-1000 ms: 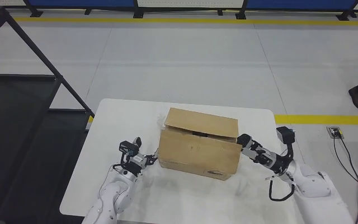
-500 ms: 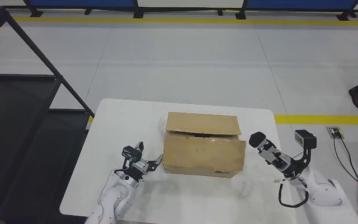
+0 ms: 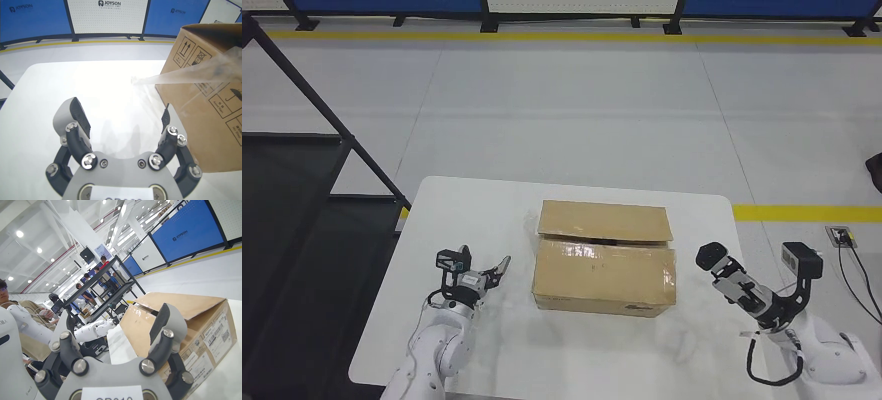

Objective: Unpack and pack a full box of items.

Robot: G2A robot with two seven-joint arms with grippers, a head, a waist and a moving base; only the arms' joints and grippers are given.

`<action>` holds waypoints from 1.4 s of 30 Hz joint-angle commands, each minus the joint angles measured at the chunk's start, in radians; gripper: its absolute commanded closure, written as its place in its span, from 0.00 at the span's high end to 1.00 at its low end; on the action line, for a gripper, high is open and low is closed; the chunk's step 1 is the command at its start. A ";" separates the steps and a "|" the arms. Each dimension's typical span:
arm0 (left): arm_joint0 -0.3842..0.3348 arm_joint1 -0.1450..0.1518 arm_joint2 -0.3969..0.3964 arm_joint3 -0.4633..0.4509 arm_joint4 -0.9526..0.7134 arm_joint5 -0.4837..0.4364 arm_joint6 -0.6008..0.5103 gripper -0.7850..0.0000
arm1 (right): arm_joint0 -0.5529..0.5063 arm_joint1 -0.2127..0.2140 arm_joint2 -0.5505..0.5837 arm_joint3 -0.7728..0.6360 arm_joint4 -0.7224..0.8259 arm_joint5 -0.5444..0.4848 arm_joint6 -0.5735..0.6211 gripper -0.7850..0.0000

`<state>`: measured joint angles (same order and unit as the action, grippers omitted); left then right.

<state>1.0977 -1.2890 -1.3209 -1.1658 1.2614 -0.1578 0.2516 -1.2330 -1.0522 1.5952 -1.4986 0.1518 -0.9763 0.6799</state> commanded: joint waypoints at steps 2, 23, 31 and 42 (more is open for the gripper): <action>-0.024 0.000 0.030 0.018 0.107 0.038 -0.013 1.00 | -0.005 -0.001 -0.006 -0.032 -0.012 0.046 -0.028 1.00; -0.348 -0.100 0.249 0.442 0.058 0.018 0.153 1.00 | -0.069 0.009 0.022 -0.033 -0.006 0.048 -0.092 1.00; -0.351 -0.095 0.202 0.476 0.019 0.024 0.255 1.00 | -0.039 0.013 0.004 -0.010 0.016 0.059 -0.076 1.00; -0.266 -0.063 0.128 0.371 0.041 0.031 0.290 1.00 | 0.026 0.018 -0.034 0.038 0.053 0.072 -0.038 1.00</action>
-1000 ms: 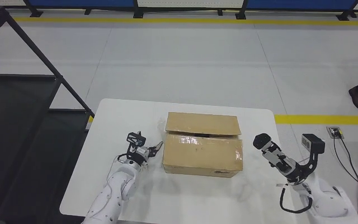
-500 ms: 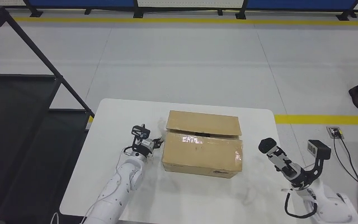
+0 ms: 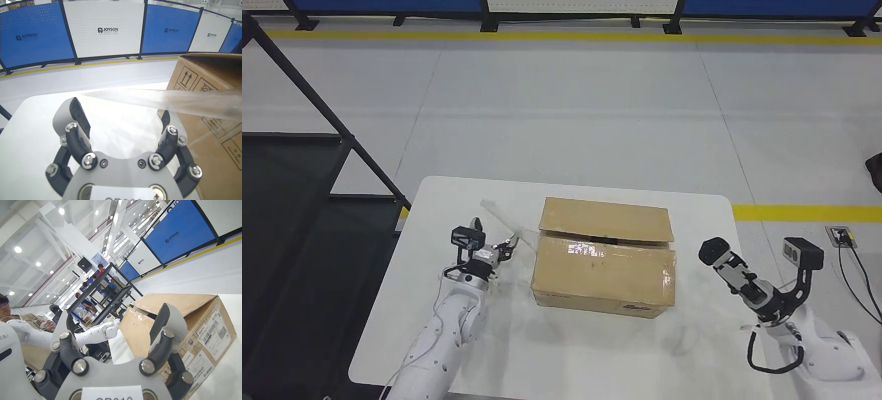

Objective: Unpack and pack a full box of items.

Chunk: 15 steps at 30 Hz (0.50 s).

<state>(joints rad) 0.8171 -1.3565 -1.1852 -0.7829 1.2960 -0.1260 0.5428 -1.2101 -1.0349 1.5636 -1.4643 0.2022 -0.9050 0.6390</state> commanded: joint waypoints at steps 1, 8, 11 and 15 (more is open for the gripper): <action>0.028 0.008 -0.014 -0.023 0.013 0.002 -0.002 1.00 | 0.006 0.001 -0.005 0.005 0.004 0.001 0.005 1.00; 0.143 0.040 -0.080 -0.127 0.065 0.003 -0.015 1.00 | 0.026 0.003 -0.017 0.025 0.011 0.010 0.014 1.00; 0.195 0.055 -0.114 -0.178 0.089 0.007 -0.036 1.00 | 0.039 0.004 -0.027 0.032 0.016 0.015 0.020 1.00; 0.248 0.071 -0.155 -0.231 0.111 0.000 -0.081 1.00 | 0.057 0.004 -0.043 0.040 0.018 0.023 0.028 1.00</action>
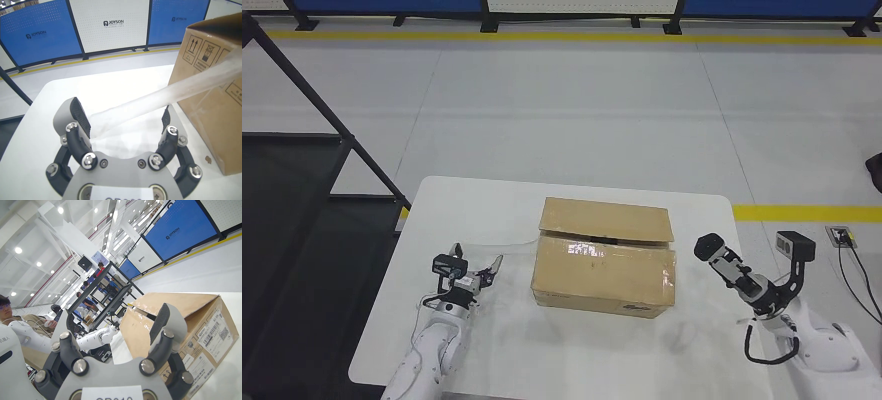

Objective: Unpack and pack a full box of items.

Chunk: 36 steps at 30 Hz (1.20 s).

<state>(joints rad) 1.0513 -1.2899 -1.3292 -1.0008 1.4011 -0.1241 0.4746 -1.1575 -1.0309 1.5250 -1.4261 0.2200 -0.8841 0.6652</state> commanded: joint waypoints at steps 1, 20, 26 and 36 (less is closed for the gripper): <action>0.023 0.007 -0.020 -0.023 0.008 -0.003 -0.025 1.00 | 0.009 0.000 -0.008 0.004 0.000 0.002 0.001 1.00; 0.090 0.022 0.014 -0.151 0.087 -0.123 -0.139 1.00 | 0.003 0.005 -0.021 0.013 -0.003 -0.012 -0.010 1.00; 0.053 0.000 0.062 -0.113 0.089 0.034 -0.114 1.00 | -0.007 0.007 -0.020 0.009 -0.002 -0.013 -0.015 1.00; 0.008 -0.006 0.051 -0.071 0.071 0.074 -0.068 1.00 | -0.011 0.011 -0.020 0.016 0.007 -0.016 -0.008 1.00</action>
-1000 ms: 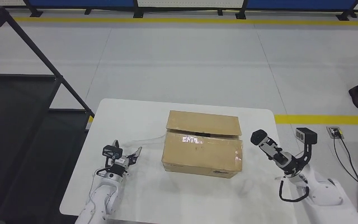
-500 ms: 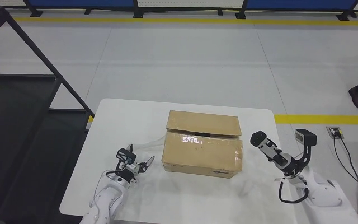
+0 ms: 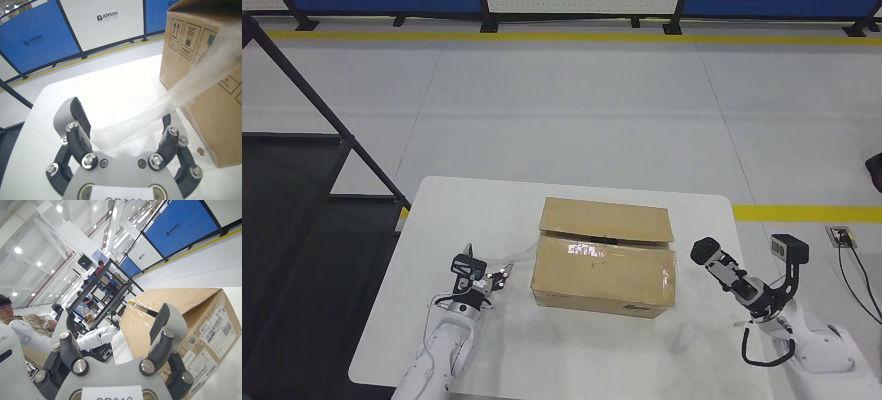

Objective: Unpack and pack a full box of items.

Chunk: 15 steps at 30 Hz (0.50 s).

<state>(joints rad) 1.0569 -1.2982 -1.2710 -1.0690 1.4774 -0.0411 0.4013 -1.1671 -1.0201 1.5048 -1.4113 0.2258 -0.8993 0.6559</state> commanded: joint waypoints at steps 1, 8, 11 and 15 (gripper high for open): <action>0.006 0.004 -0.018 -0.008 -0.017 -0.028 0.012 1.00 | -0.002 0.001 0.001 0.002 0.002 -0.001 0.002 1.00; 0.038 0.020 -0.099 -0.054 -0.077 -0.078 0.032 1.00 | 0.008 0.002 -0.007 0.019 0.015 -0.002 0.007 1.00; 0.039 0.022 -0.112 -0.063 -0.084 -0.065 0.013 1.00 | 0.017 0.003 -0.014 0.027 0.020 -0.001 0.012 1.00; 0.023 0.020 -0.113 -0.051 -0.104 -0.073 -0.021 1.00 | 0.028 0.003 -0.022 0.036 0.025 0.000 0.017 1.00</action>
<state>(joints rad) 1.0849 -1.2774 -1.3859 -1.1247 1.3752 -0.1090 0.3866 -1.1410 -1.0171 1.4842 -1.3768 0.2498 -0.8987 0.6726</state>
